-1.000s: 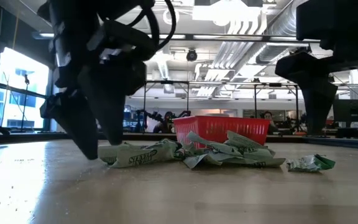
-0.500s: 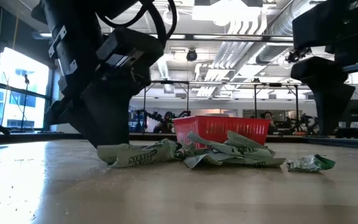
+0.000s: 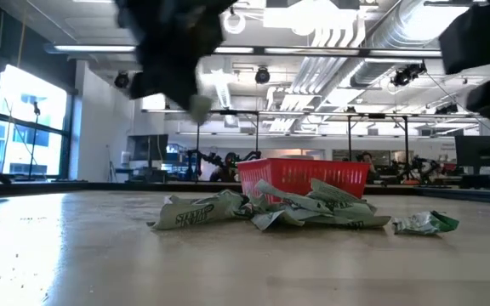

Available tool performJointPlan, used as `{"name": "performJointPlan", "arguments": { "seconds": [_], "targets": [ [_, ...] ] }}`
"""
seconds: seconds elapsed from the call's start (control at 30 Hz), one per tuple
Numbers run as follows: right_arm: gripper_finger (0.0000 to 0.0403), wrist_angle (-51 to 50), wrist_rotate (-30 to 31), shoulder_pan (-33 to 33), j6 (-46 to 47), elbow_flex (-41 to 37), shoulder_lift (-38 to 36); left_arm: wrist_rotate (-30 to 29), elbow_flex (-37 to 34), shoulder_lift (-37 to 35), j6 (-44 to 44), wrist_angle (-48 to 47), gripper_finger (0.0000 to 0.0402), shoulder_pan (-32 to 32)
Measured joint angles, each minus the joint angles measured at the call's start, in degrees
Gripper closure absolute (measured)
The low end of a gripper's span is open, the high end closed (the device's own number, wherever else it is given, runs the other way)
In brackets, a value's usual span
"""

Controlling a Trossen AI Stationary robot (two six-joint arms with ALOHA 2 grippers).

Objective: Pick and place items into bin
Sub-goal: Put the white stevia packet into the red bin, then put the green truvia packet into the red bin

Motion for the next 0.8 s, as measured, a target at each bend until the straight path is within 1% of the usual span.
{"name": "performJointPlan", "arguments": {
  "seconds": [0.07, 0.13, 0.2, 0.27, 0.3, 0.4, 0.47, 0.53, 0.6, 0.67, 0.73, 0.8],
  "targets": [
    [0.0071, -0.6, 2.1, 1.2, 4.8, 0.0, 0.0, -0.5, 2.0, -0.2, 7.4, 3.8, 0.0379, 3.1],
    [0.0071, -1.6, 4.6, 2.1, 9.0, 0.0, 0.0, 0.8, 4.1, -0.3, 12.9, 9.2, 0.0379, 6.7],
    [0.0071, -2.9, 6.0, 2.5, 11.8, 0.0, 0.0, 2.4, 5.8, 1.6, 16.5, 12.0, 0.0374, 10.6],
    [0.0071, -3.4, 7.2, 2.4, 13.1, 0.0, 0.0, 3.5, 6.5, 4.4, 18.6, 13.1, 0.0357, 13.7],
    [0.0071, -3.6, 8.0, 2.3, 13.4, 0.0, 0.0, 5.2, 6.8, 6.0, 19.6, 14.9, 0.0346, 15.1],
    [0.0071, -3.7, 9.2, 1.4, 13.0, 0.0, 0.0, 13.7, 8.3, 9.0, 21.0, 20.1, 0.031, 17.8],
    [0.0071, -3.7, 10.0, 0.8, 11.9, 0.0, 0.0, 15.4, 9.2, 11.5, 21.2, 20.6, 0.0288, 18.6],
    [0.0071, -3.7, 10.3, 0.0, 11.2, 0.0, 0.0, 15.4, 9.1, 13.9, 21.1, 18.1, 0.0264, 18.7],
    [0.0071, -3.3, 10.4, -0.4, 10.2, 0.0, 0.0, 16.0, 9.8, 14.8, 20.5, 16.0, 0.0241, 18.5],
    [0.0071, -2.5, 10.4, -0.8, 8.9, 0.0, 0.0, 18.9, 11.3, 13.5, 20.1, 11.4, 0.0218, 18.1],
    [0.0071, -0.9, 10.0, -1.0, 6.4, 0.0, 0.0, 21.6, 11.8, 11.6, 21.3, 4.7, 0.0199, 17.1],
    [0.0071, 1.8, 9.5, -1.0, 1.7, 0.0, 0.0, 20.4, 11.5, 10.1, 23.4, -1.9, 0.0185, 14.5]
  ]
}}
